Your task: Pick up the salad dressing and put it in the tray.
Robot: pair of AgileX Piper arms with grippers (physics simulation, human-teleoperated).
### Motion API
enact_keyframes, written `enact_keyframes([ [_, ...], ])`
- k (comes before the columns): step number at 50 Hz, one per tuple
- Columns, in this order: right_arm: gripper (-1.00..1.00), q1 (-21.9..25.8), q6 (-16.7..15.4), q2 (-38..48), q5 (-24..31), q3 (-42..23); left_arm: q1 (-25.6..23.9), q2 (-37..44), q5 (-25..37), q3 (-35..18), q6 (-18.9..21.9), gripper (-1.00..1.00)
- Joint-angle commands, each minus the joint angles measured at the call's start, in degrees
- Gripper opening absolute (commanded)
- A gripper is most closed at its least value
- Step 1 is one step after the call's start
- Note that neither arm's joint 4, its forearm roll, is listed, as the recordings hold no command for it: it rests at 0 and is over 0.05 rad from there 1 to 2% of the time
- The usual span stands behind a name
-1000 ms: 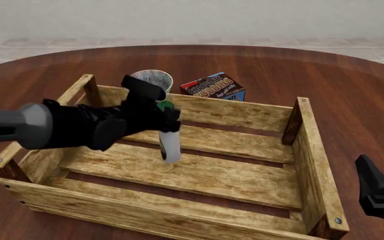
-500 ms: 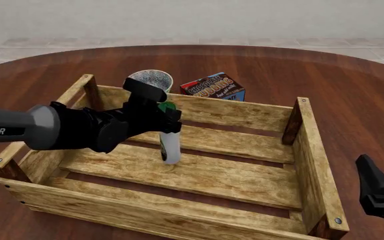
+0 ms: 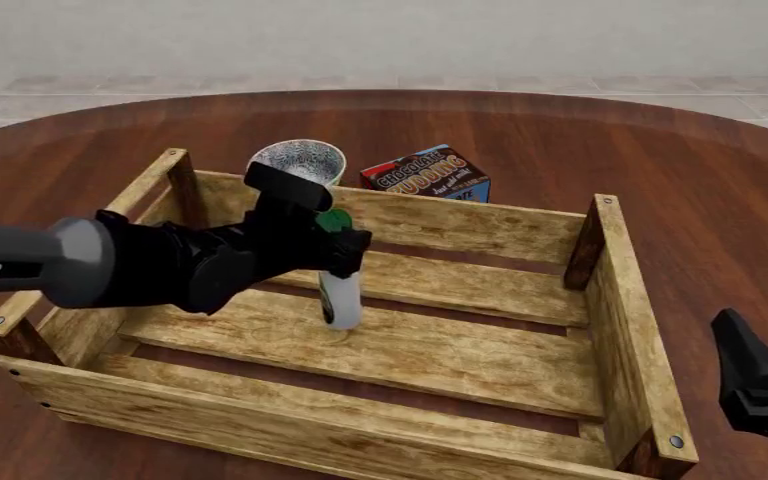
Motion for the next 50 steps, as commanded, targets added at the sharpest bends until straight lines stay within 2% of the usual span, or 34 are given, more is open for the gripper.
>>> enact_keyframes([
  [1, 1.00, 0.1, 0.1, 0.1, -0.1, 0.0, -0.1, -0.6, 0.3, 0.2, 0.2, 1.00],
  [50, 1.00, 0.3, -0.9, -1.0, 1.0, 0.0, -0.2, -9.7, 6.5, -1.9, 2.7, 1.00],
])
